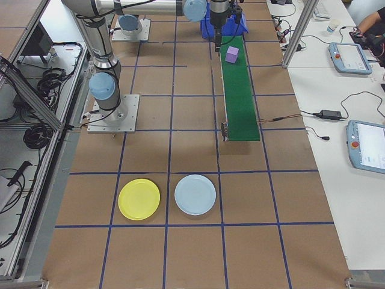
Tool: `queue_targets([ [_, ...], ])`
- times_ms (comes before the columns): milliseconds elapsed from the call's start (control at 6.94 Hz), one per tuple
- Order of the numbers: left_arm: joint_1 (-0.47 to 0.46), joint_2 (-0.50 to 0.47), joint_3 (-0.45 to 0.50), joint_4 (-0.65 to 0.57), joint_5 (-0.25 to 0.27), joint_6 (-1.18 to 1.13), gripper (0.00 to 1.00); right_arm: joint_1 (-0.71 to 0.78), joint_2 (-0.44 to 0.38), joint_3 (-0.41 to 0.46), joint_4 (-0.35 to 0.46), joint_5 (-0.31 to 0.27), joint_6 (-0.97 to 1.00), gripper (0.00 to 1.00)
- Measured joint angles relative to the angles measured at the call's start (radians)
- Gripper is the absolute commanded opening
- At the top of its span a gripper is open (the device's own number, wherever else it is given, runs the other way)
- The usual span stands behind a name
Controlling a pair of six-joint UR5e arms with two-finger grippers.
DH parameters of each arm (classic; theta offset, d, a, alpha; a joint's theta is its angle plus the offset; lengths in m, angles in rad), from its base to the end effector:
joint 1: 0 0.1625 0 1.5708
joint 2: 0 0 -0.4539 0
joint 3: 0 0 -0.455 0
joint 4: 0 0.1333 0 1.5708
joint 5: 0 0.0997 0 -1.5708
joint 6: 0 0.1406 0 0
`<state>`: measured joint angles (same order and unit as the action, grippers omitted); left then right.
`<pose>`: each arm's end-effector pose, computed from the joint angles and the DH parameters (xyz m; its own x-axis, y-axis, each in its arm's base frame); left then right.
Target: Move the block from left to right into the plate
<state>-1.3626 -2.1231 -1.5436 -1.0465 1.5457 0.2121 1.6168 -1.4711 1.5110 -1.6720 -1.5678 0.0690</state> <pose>0.0173 -0.7439 0.1802 -0.9997 0.0039 0.0247 0.0038 1.0000 -0.0045 0.1615 -0.6011 0.4618 -0.9997 0.0227 -0.0072 0.0231 0.9979 -0.0609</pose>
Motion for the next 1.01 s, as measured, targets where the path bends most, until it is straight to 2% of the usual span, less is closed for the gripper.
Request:
queue_targets([
  [144,0.0,-0.003,0.003,0.012,-0.001,0.0,0.32,0.0,0.0,0.0,0.0,0.0,0.0,1.0],
  [288,-0.001,0.01,0.005,0.011,0.001,-0.002,0.29,0.0,0.0,0.0,0.0,0.0,0.0,1.0],
  [721,-0.013,0.141,0.033,-0.14,0.022,-0.081,0.28,0.0,0.0,0.0,0.0,0.001,0.0,1.0],
  [1009,-0.101,0.192,0.074,-0.215,0.019,-0.228,0.28,-0.006,0.004,0.0,-0.002,0.001,-0.003,1.0],
])
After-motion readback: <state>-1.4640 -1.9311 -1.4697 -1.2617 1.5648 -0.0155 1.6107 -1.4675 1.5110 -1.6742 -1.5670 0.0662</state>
